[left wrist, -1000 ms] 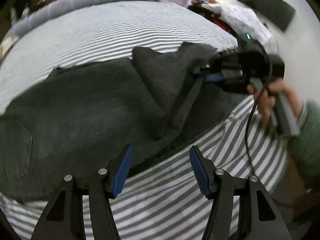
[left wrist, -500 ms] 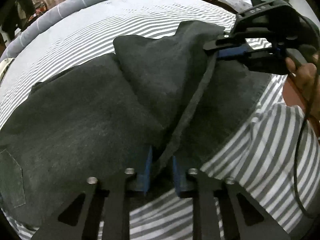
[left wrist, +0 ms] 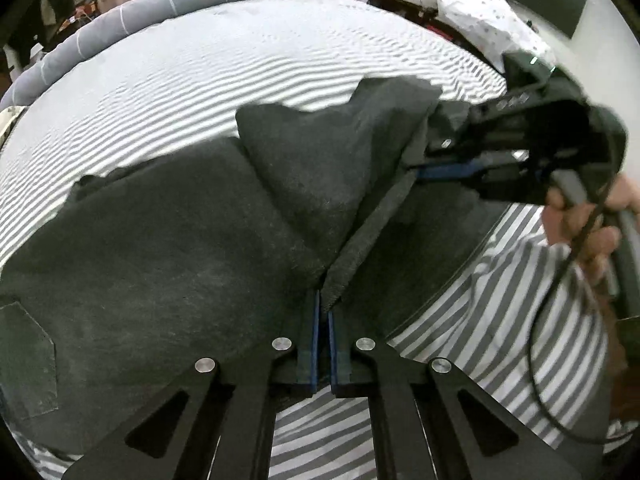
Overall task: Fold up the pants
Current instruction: 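Grasp the leg fabric with the left tool beside the right tool while the right tool holds the leg end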
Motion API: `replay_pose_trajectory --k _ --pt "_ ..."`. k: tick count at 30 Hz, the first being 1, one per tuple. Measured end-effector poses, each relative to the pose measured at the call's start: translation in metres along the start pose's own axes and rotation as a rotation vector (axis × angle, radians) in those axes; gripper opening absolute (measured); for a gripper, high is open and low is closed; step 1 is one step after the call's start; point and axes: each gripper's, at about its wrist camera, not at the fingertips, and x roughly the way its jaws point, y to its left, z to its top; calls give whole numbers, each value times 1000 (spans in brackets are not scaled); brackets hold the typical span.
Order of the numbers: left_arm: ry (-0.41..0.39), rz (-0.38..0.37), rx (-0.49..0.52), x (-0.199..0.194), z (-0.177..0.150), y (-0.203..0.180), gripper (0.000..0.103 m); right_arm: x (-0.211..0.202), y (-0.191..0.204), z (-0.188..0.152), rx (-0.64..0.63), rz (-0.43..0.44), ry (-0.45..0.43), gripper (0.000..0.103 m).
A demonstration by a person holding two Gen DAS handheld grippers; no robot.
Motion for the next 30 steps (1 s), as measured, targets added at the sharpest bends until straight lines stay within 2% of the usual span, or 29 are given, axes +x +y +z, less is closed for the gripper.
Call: replay_pose_trajectory --k 10,13,19,20,25,30 --pt "-86 -42 -17 -34 15 8 3 -5 5 47 72 29 -102 14" --pt "-97 -49 -25 -38 17 9 3 -13 4 71 94 4 -154 14" --pt "-99 -70 -60 -36 22 12 3 -12 -6 106 152 -65 -181 9" --pt "-99 -66 -60 -36 22 12 3 -12 -6 109 156 -78 -182 6" --pt "-103 -65 -56 -35 23 10 3 -21 8 114 125 -104 -188 5" --pt "-116 -71 -45 -35 28 9 3 -51 33 116 64 -104 -242 4"
